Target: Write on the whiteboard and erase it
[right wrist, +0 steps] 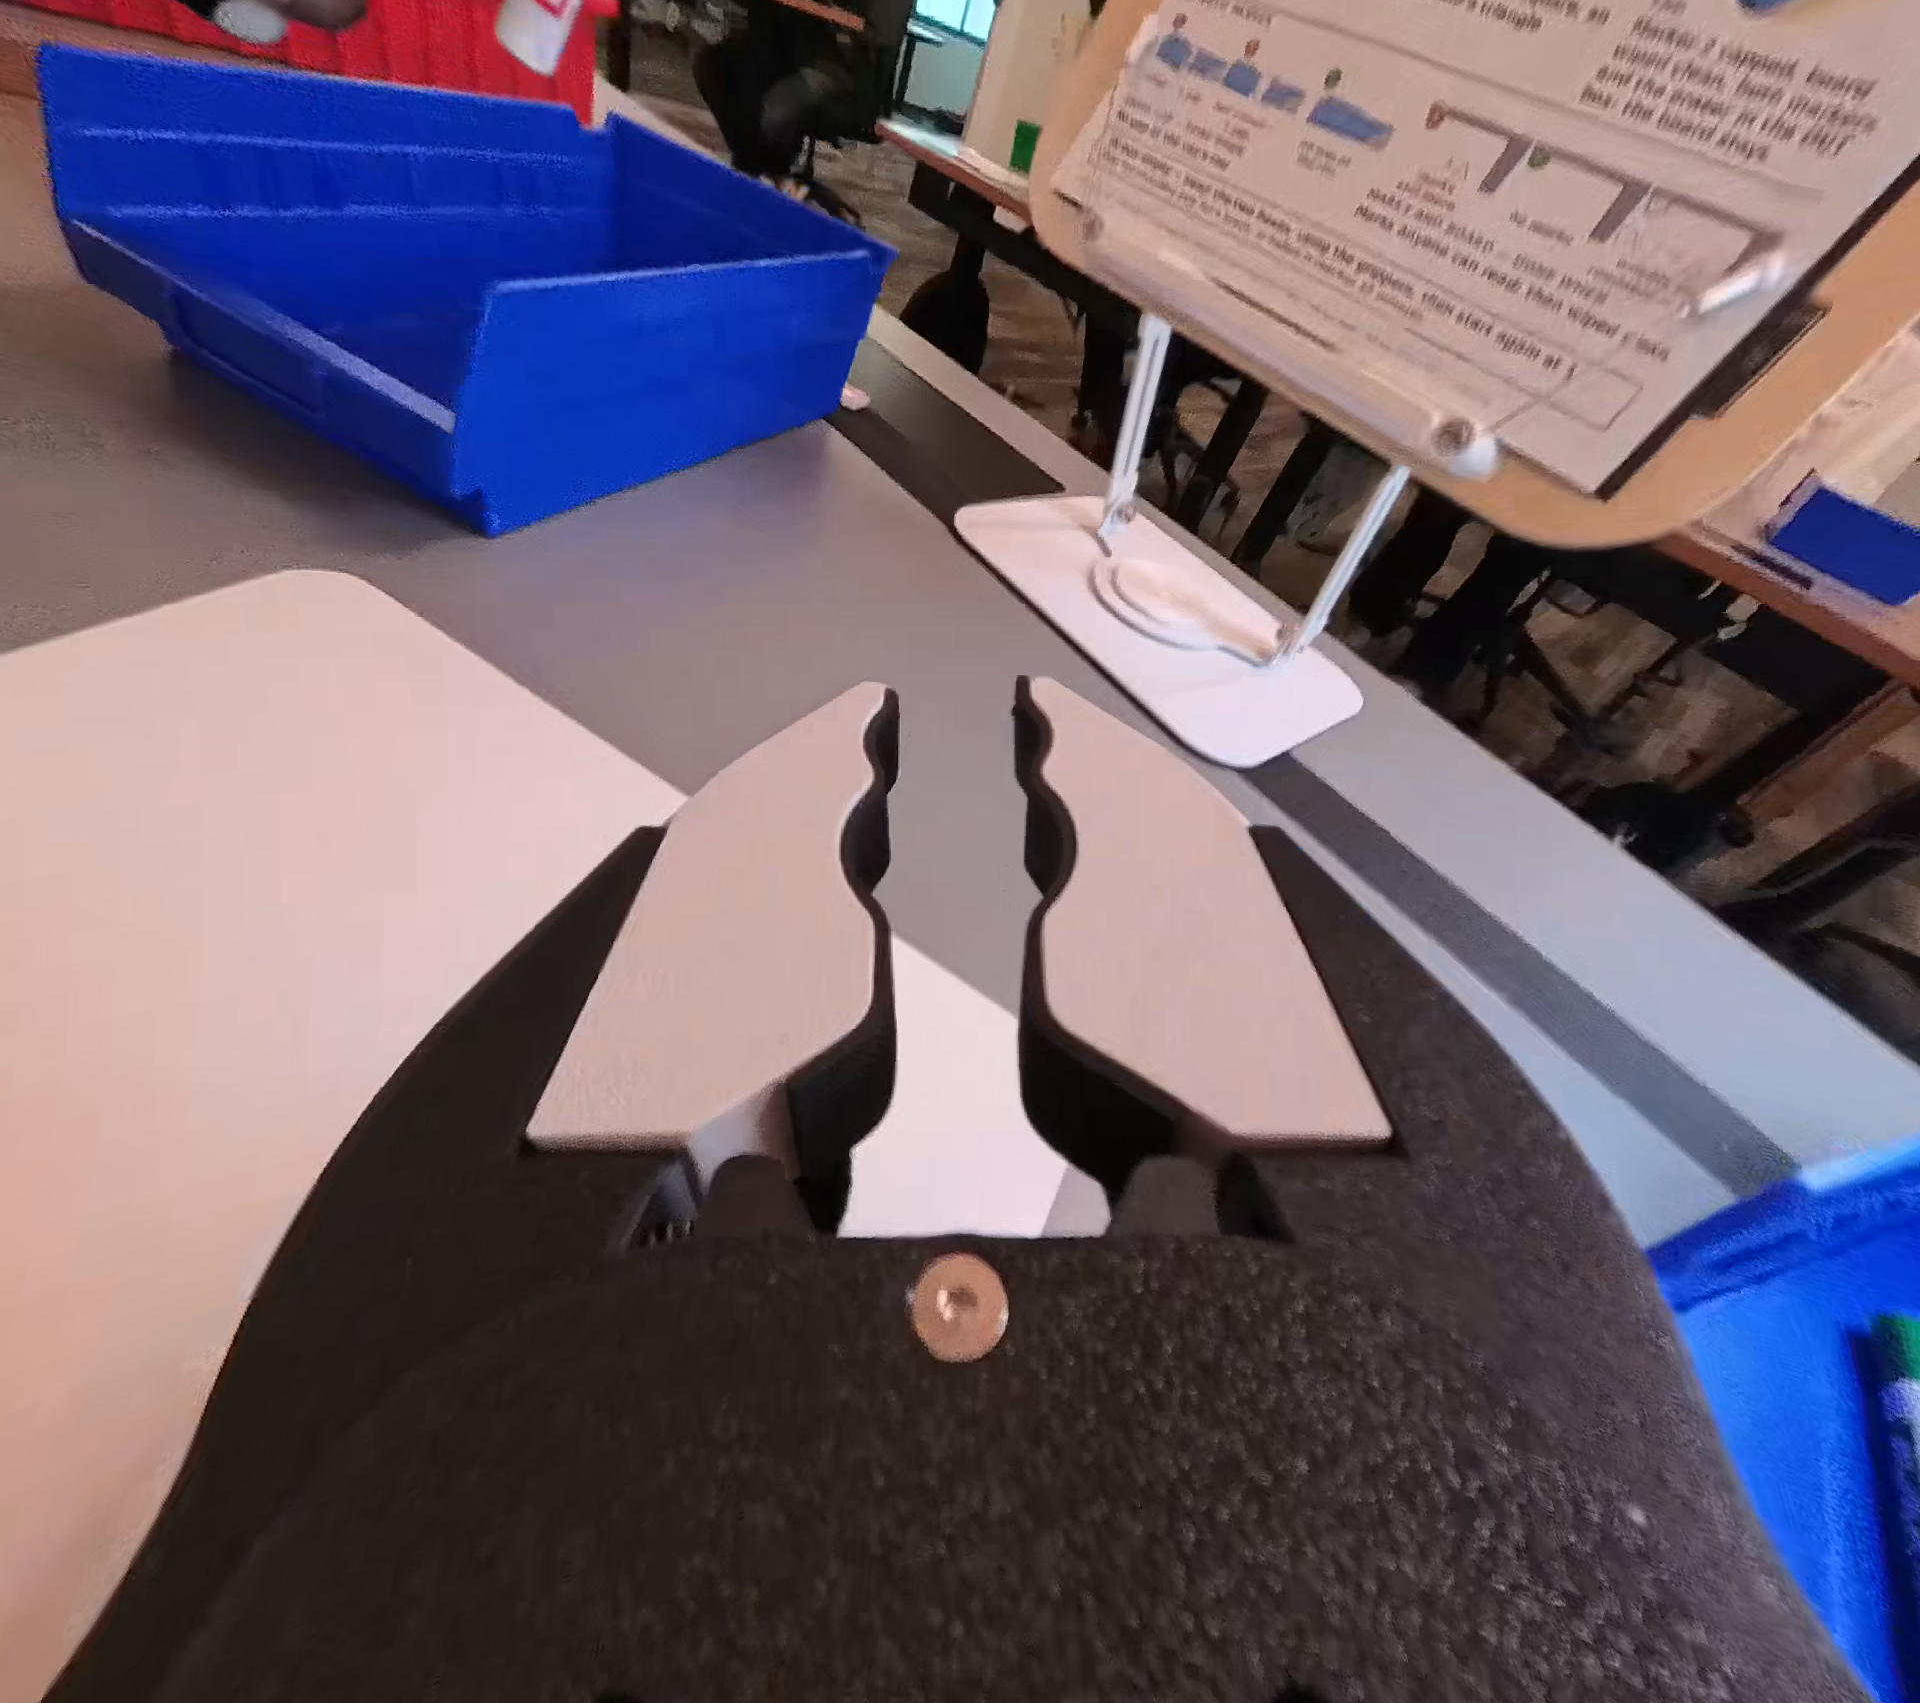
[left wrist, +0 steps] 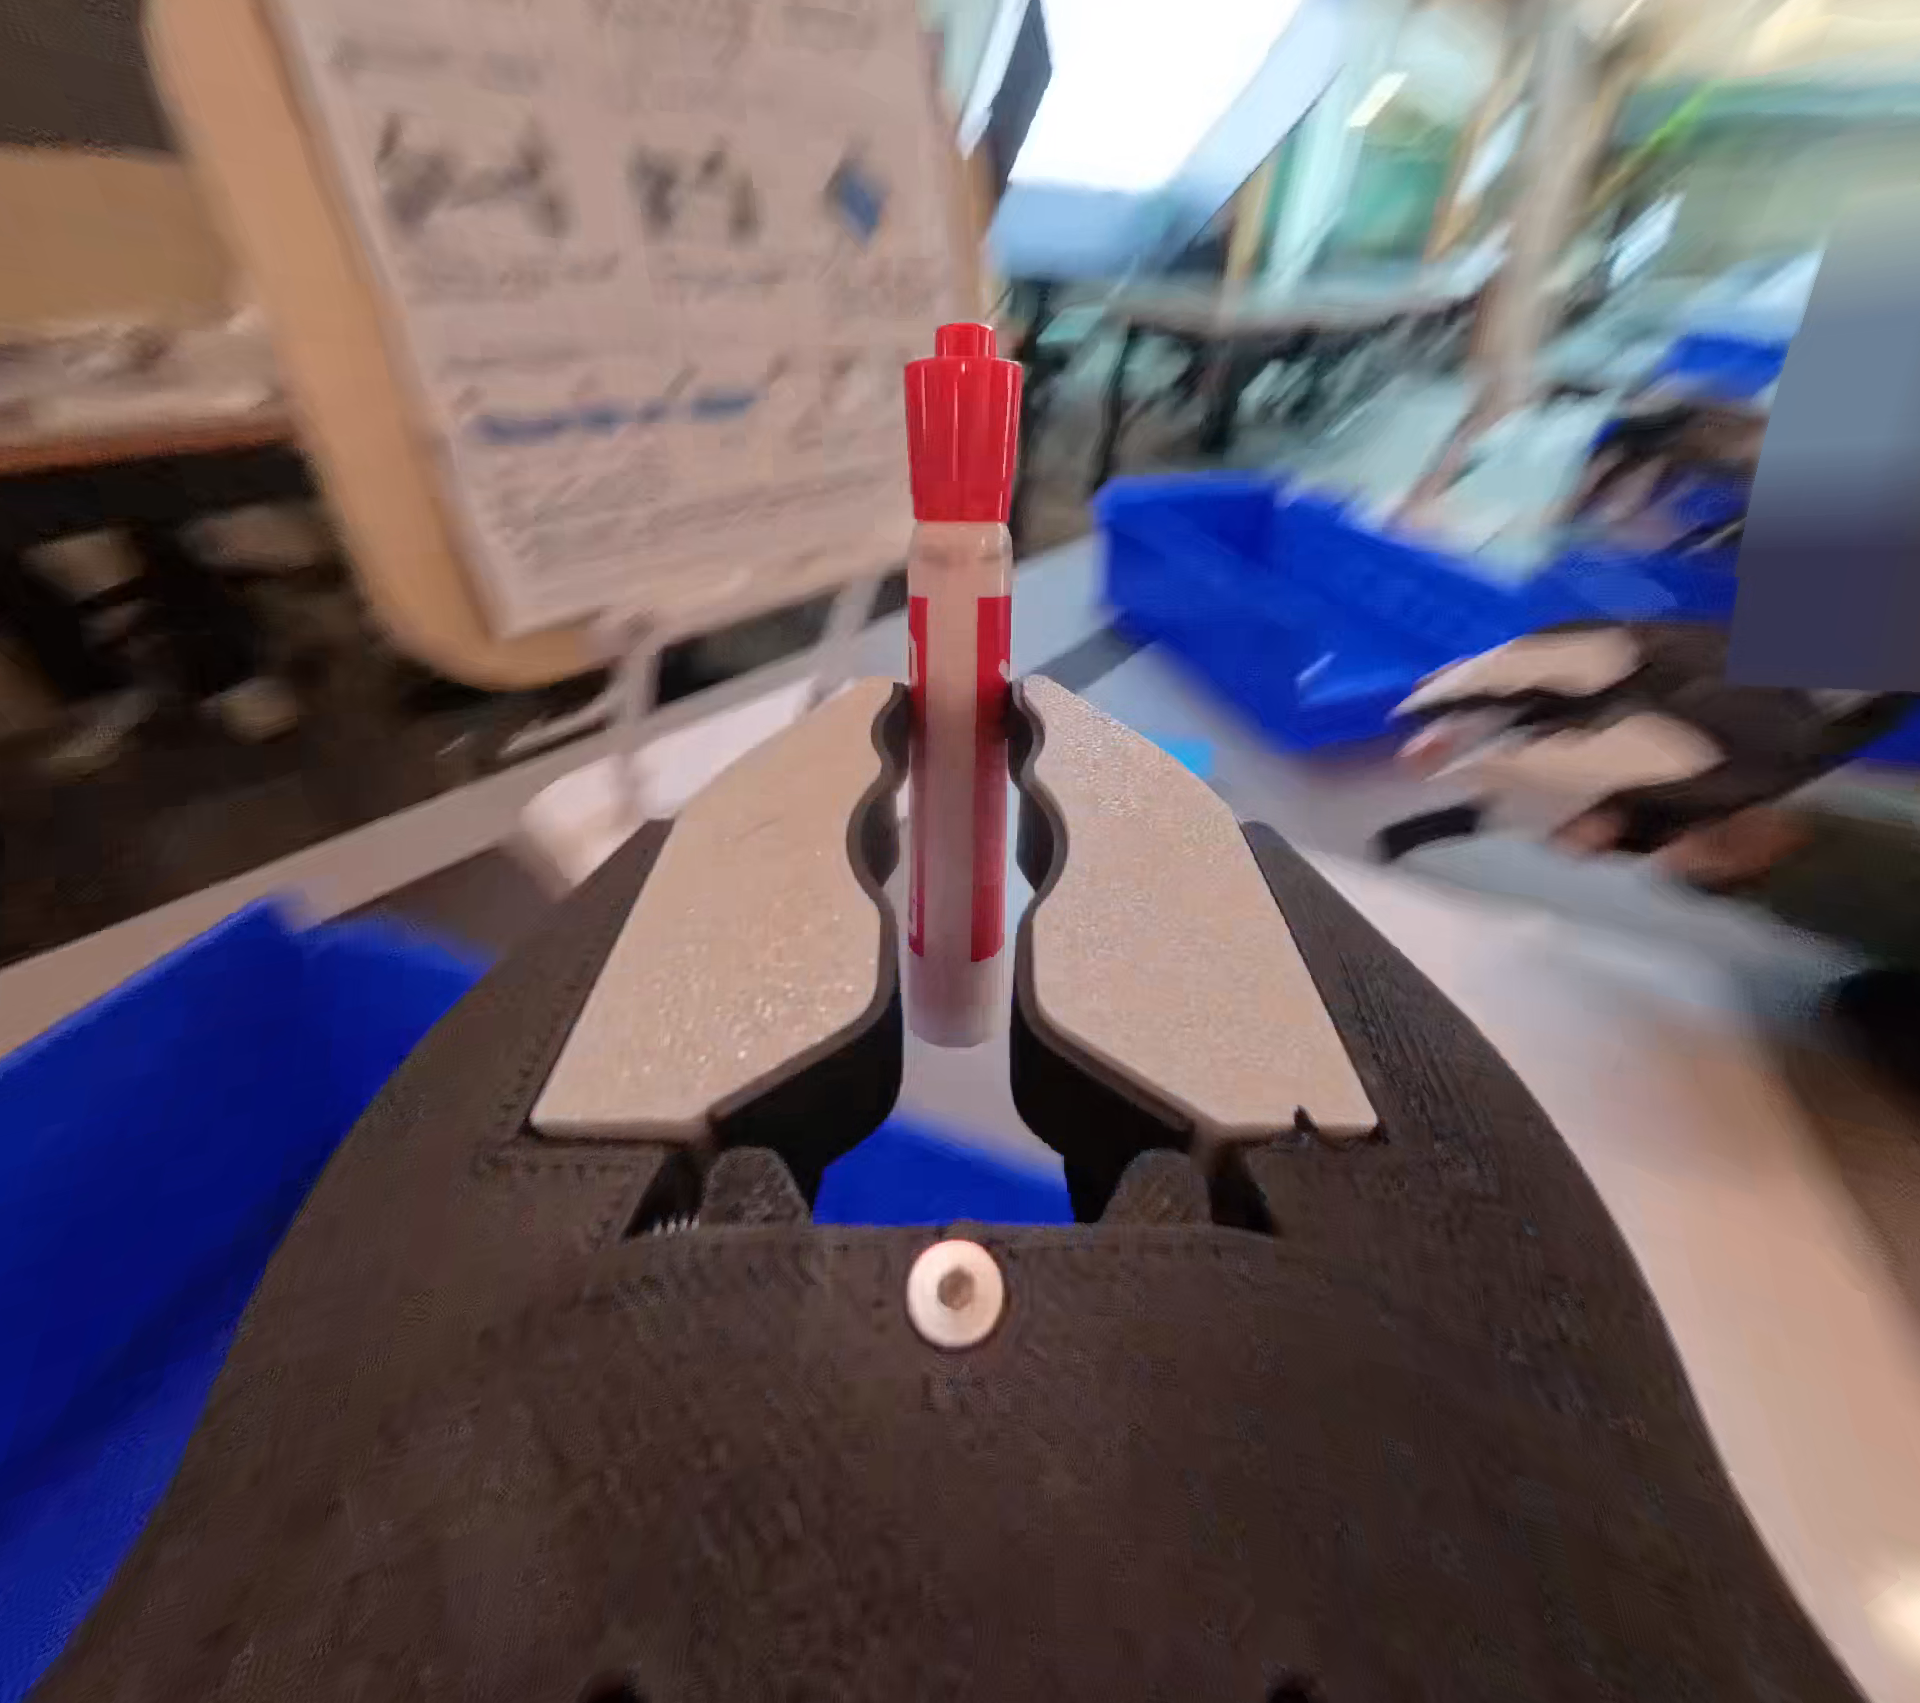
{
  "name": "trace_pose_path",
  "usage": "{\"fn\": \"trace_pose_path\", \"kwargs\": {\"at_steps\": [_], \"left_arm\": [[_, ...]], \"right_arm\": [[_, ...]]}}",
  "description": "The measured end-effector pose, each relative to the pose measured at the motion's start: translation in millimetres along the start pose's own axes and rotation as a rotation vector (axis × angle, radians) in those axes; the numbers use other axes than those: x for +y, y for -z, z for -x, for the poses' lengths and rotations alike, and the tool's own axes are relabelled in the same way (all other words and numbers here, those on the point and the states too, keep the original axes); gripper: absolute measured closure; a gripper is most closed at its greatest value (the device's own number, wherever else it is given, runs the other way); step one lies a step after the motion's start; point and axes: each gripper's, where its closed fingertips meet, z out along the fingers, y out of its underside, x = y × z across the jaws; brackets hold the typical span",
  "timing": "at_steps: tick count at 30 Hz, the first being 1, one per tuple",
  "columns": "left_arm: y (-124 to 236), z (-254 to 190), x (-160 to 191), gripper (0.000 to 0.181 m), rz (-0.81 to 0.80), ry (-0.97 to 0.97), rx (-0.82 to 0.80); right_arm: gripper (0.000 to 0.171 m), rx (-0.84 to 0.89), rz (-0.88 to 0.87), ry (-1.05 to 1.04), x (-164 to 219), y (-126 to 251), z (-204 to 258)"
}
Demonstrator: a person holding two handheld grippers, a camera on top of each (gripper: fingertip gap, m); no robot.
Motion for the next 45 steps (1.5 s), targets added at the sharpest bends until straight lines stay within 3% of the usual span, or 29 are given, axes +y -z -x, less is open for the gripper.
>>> {"fn": "trace_pose_path", "kwargs": {"at_steps": [3, 5, 8, 12, 14, 16, 18, 22, 27, 32, 37, 42, 45], "left_arm": [[-9, -65, -54, 0.163, -0.282, 0.235, 0.306], [-14, -96, -84, 0.163, -0.415, 0.391, 0.473], [-19, -130, -113, 0.163, -0.535, 0.562, 0.65], [-26, -166, -117, 0.163, -0.586, 0.626, 0.74], [-29, -178, -112, 0.163, -0.594, 0.683, 0.779], [-31, -182, -109, 0.162, -0.608, 0.723, 0.797], [-31, -185, -103, 0.163, -0.599, 0.711, 0.799], [-26, -198, -103, 0.163, -0.597, 0.708, 0.845], [-20, -212, -102, 0.163, -0.556, 0.737, 0.905], [-17, -247, -97, 0.163, -0.486, 0.73, 1.014], [-23, -251, -90, 0.163, -0.466, 0.68, 0.962], [-26, -255, -85, 0.163, -0.432, 0.697, 0.996], [-24, -259, -85, 0.163, -0.403, 0.65, 1.008]], "right_arm": [[0.132, 0.026, -0.062, 0.163, -58, -12, 16], [0.132, 0.027, -0.174, 0.224, -115, -11, 32], [0.129, 0.045, -0.318, 0.298, -186, 2, 52], [0.125, 0.143, -0.347, 0.413, -220, 9, 58], [0.126, 0.161, -0.333, 0.422, -223, 9, 56], [0.144, 0.211, -0.32, 0.491, -220, 12, 50], [0.152, 0.267, -0.397, 0.528, -225, 28, 43], [0.149, 0.211, -0.453, 0.544, -230, 47, 46], [0.126, 0.188, -0.448, 0.572, -231, 49, 57], [0.131, 0.187, -0.459, 0.621, -229, 46, 66], [0.135, 0.186, -0.493, 0.611, -232, 55, 66], [0.151, 0.215, -0.484, 0.655, -233, 61, 63], [0.151, 0.171, -0.481, 0.636, -233, 65, 65]]}}
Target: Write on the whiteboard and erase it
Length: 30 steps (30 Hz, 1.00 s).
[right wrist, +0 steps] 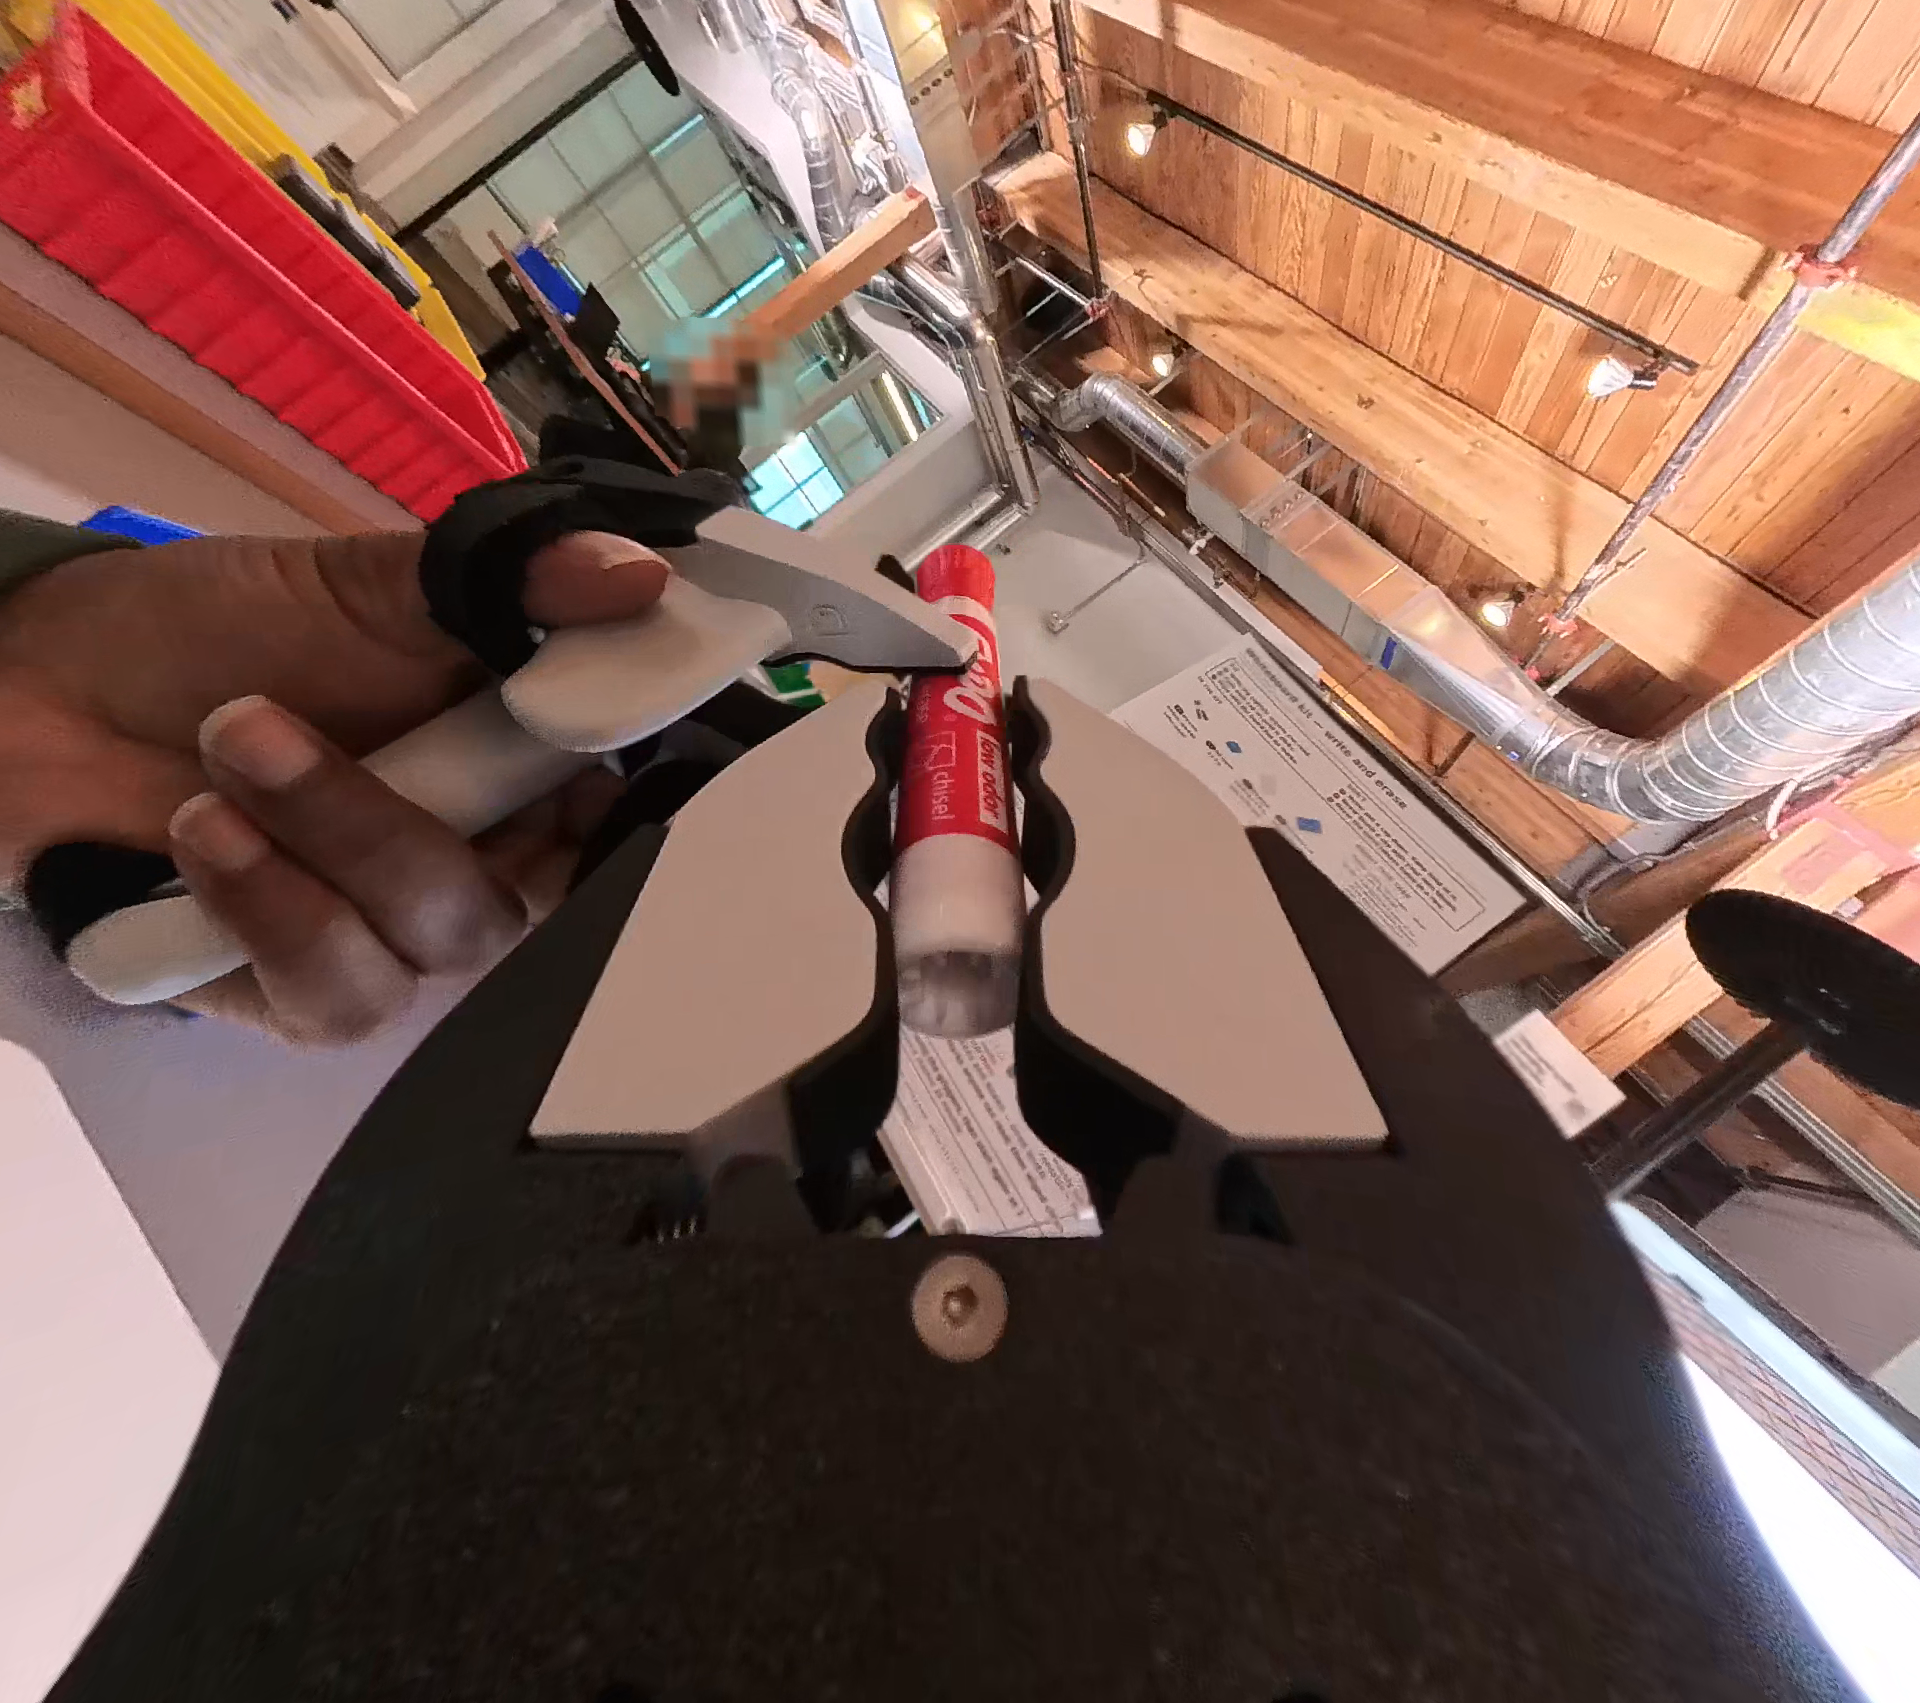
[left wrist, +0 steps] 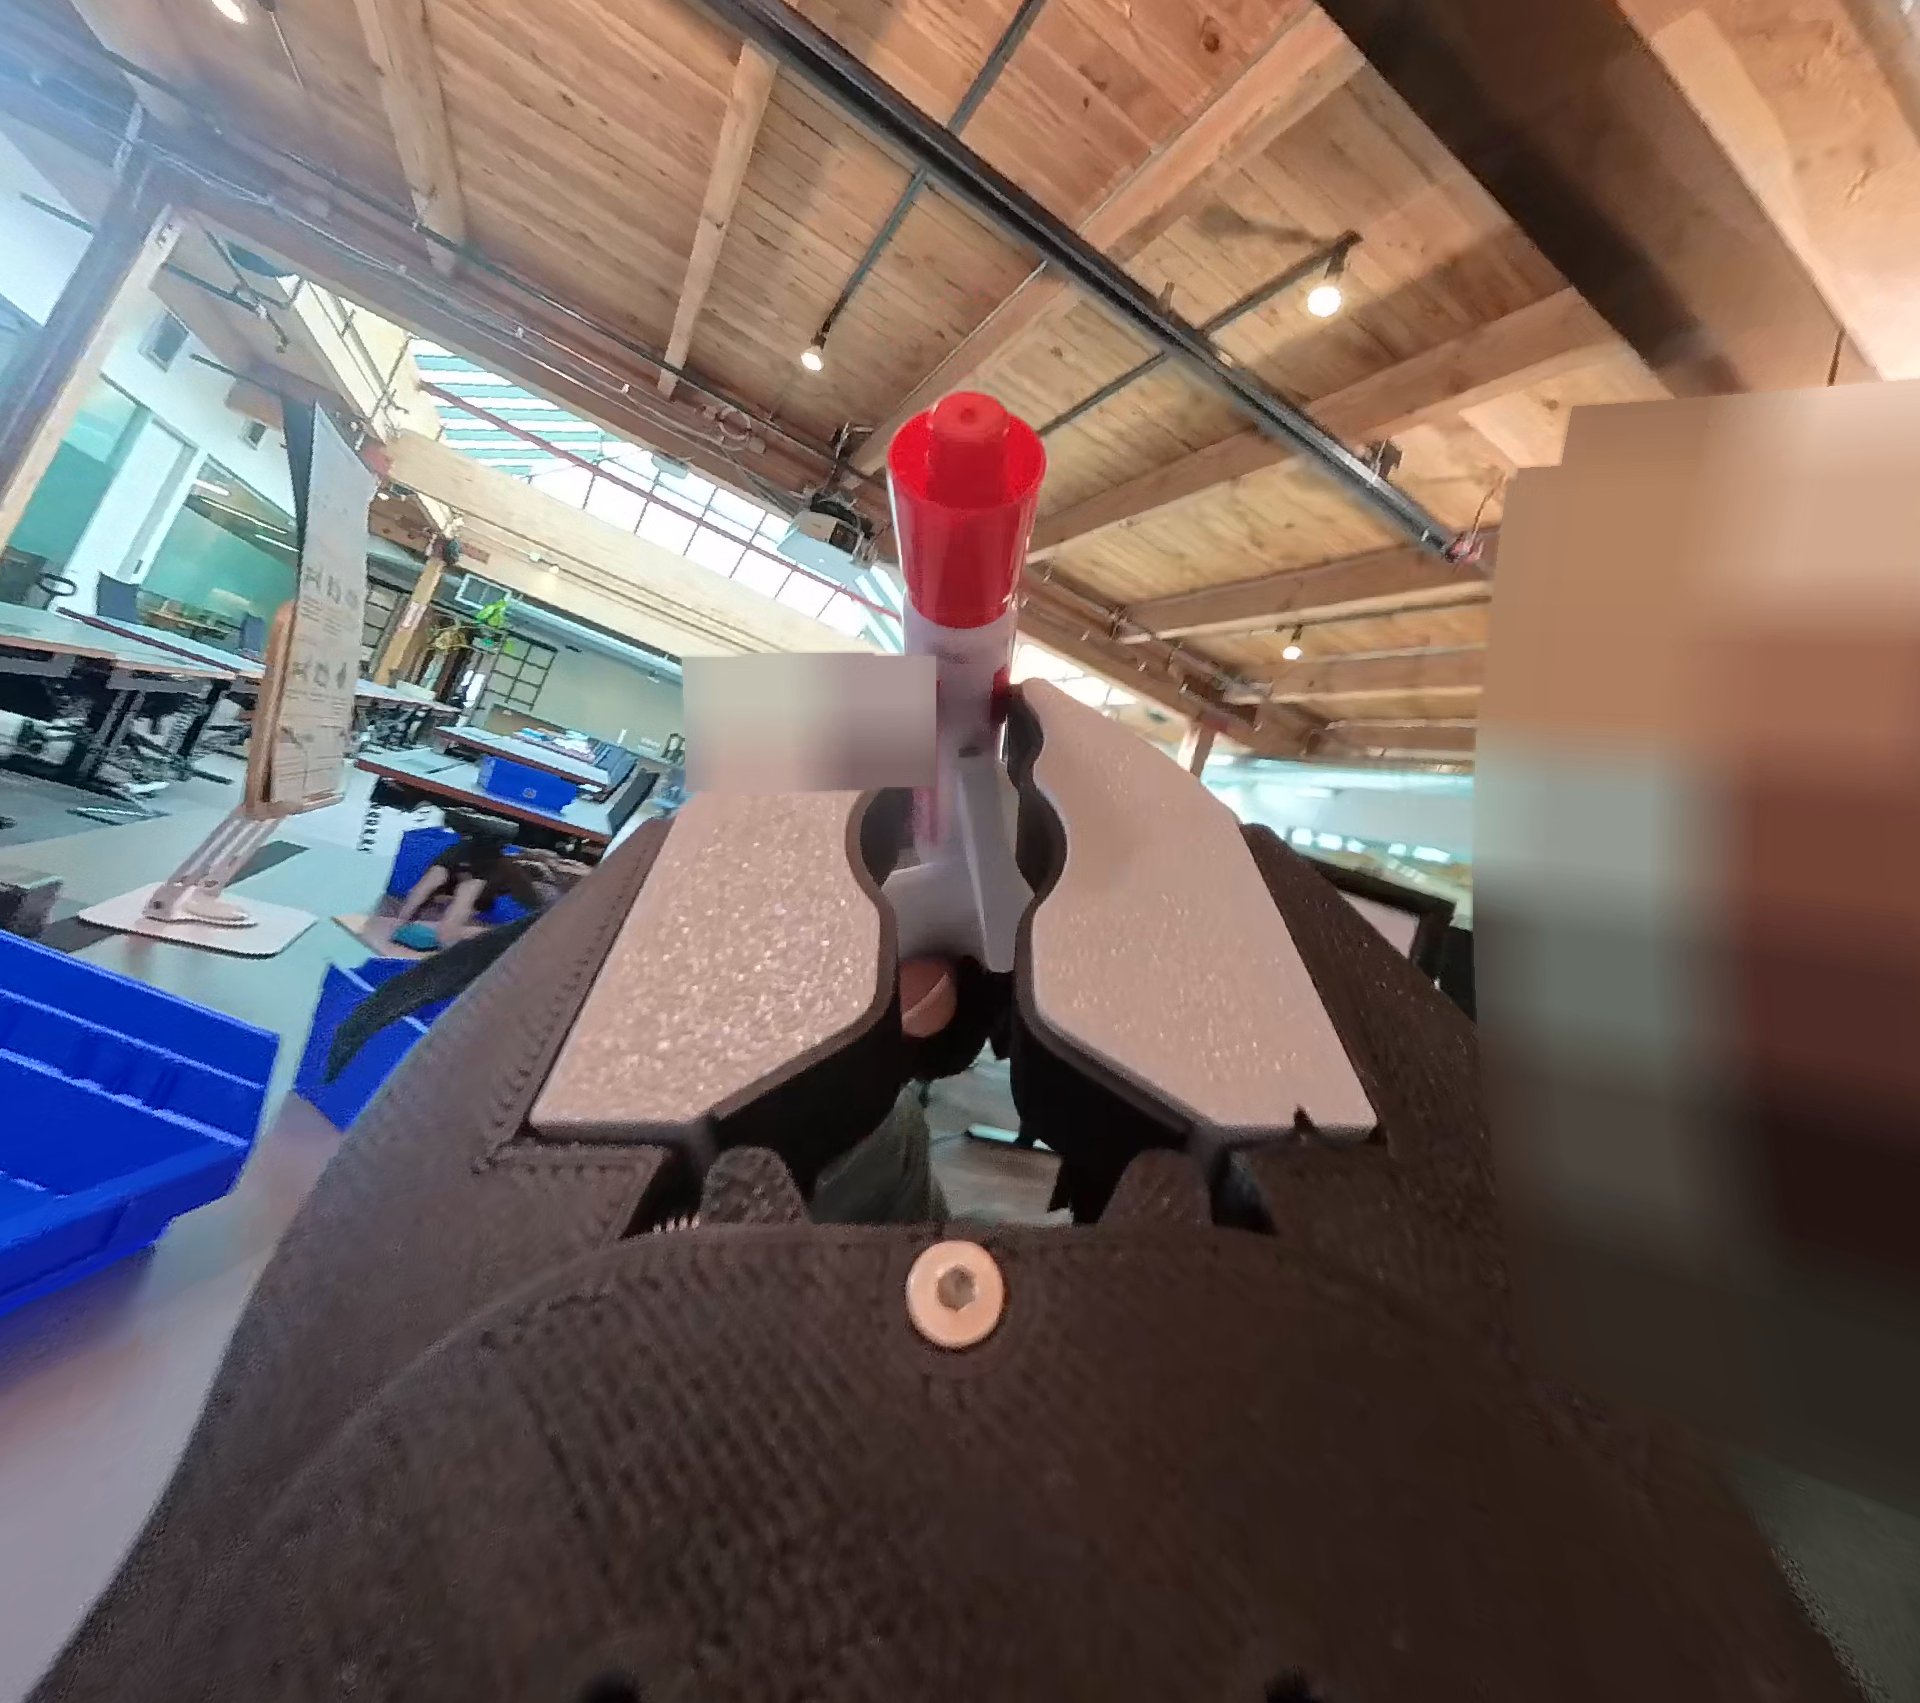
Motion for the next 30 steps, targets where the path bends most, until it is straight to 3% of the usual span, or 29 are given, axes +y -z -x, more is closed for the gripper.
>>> {"fn": "trace_pose_path", "kwargs": {"at_steps": [5, 8, 11, 18, 22, 30], "left_arm": [[13, -2, -9, 0.148, 0.193, -0.325, -0.078], [25, -5, -18, 0.146, 0.333, -0.608, -0.177], [34, -10, -11, 0.143, 0.506, -0.742, -0.214], [35, -15, 8, 0.146, 0.605, -0.727, -0.149], [35, -7, 18, 0.16, 0.664, -0.807, -0.178], [34, -9, 23, 0.162, 0.709, -0.789, -0.182]], "right_arm": [[0.151, -0.053, -0.017, -0.13, -5, 8, -11], [0.151, -0.216, 0.021, -0.278, -1, 15, -6], [0.151, -0.356, -0.022, -0.43, -6, 23, 0], [0.151, -0.536, -0.041, -0.608, -8, 25, 18], [0.151, -0.575, -0.015, -0.639, -1, 23, 26], [0.151, -0.619, -0.041, -0.688, -2, 26, 28]]}}
